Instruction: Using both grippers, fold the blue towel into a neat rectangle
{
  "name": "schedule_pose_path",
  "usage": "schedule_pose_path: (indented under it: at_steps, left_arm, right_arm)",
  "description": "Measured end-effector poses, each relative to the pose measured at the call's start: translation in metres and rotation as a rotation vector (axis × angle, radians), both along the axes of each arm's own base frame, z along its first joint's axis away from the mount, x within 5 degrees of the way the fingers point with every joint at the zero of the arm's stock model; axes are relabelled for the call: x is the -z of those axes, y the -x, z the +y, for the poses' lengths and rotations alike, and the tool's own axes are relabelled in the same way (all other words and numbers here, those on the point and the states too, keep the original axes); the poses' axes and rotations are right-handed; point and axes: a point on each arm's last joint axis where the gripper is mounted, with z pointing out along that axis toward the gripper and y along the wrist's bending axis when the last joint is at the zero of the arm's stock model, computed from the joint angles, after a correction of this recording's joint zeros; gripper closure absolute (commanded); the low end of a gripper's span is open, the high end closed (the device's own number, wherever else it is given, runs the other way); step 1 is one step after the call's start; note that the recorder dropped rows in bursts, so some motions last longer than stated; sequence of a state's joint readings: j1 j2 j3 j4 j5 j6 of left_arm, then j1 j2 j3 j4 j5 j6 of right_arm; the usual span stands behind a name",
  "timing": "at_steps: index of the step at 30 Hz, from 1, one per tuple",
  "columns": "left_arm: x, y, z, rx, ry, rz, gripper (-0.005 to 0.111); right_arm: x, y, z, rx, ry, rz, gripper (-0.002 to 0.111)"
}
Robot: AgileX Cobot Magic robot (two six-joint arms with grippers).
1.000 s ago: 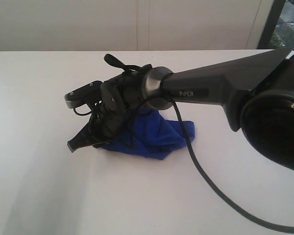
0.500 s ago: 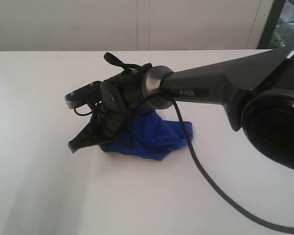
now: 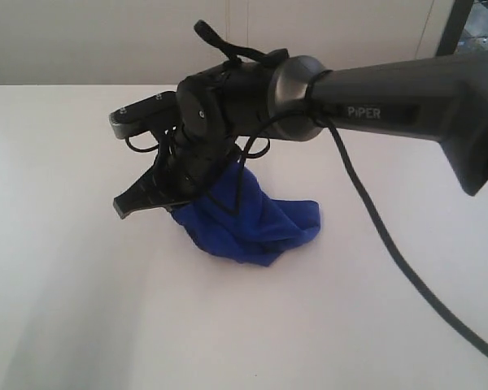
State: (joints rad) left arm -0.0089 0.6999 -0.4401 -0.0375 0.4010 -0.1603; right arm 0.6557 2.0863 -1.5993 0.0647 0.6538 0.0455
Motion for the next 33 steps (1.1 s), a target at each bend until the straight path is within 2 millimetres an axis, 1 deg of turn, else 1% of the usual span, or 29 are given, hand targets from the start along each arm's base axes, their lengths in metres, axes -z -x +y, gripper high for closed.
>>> schedule_pose_path:
  at_steps: [3, 6, 8, 10, 11, 12, 14, 15, 18, 27, 28, 29, 30, 33]
  left_arm:
    - [0.0, 0.0, 0.0, 0.001, -0.001, 0.0, 0.107]
    - [0.0, 0.0, 0.0, 0.001, -0.001, 0.0, 0.107]
    - [0.0, 0.0, 0.0, 0.001, -0.001, 0.0, 0.107]
    - [0.0, 0.0, 0.0, 0.001, -0.001, 0.0, 0.107]
    - [0.0, 0.0, 0.0, 0.001, -0.001, 0.0, 0.107]
    - [0.0, 0.0, 0.0, 0.002, -0.002, 0.0, 0.107]
    - [0.0, 0.0, 0.0, 0.002, -0.002, 0.0, 0.107]
    - [0.0, 0.0, 0.0, 0.003, -0.003, 0.0, 0.107]
    - [0.0, 0.0, 0.0, 0.003, -0.003, 0.002, 0.107]
    - [0.0, 0.0, 0.0, 0.003, -0.003, 0.003, 0.107]
    - [0.0, 0.0, 0.0, 0.003, -0.003, 0.003, 0.107]
    - [0.0, 0.0, 0.0, 0.003, -0.003, 0.003, 0.107]
    - [0.0, 0.0, 0.0, 0.003, -0.003, 0.003, 0.107]
    - [0.001, 0.001, 0.0, 0.003, -0.003, 0.007, 0.107]
  right_arm:
    - [0.003, 0.001, 0.001, 0.006, -0.003, 0.021, 0.108]
    - [0.021, 0.0, 0.003, 0.011, 0.011, 0.065, 0.108]
    - [0.027, 0.0, 0.003, 0.009, 0.019, 0.075, 0.108]
    - [0.027, 0.0, 0.004, 0.006, 0.019, 0.072, 0.103]
    - [0.028, 0.0, 0.004, 0.005, 0.021, 0.074, 0.099]
    - [0.03, 0.0, 0.004, 0.004, 0.024, 0.076, 0.091]
    - [0.036, -0.001, 0.004, 0.004, 0.03, 0.084, 0.084]
    - [0.037, -0.001, 0.004, 0.004, 0.032, 0.087, 0.082]
    - [0.04, -0.002, 0.005, 0.005, 0.032, 0.086, 0.083]
    - [0.036, -0.003, 0.006, 0.007, 0.015, 0.063, 0.086]
    - [0.036, -0.003, 0.006, 0.007, 0.015, 0.062, 0.091]
    - [0.035, -0.003, 0.006, 0.007, 0.012, 0.059, 0.101]
    - [0.034, -0.003, 0.006, 0.006, 0.009, 0.053, 0.107]
    - [0.033, -0.004, 0.006, 0.007, -0.001, 0.04, 0.108]
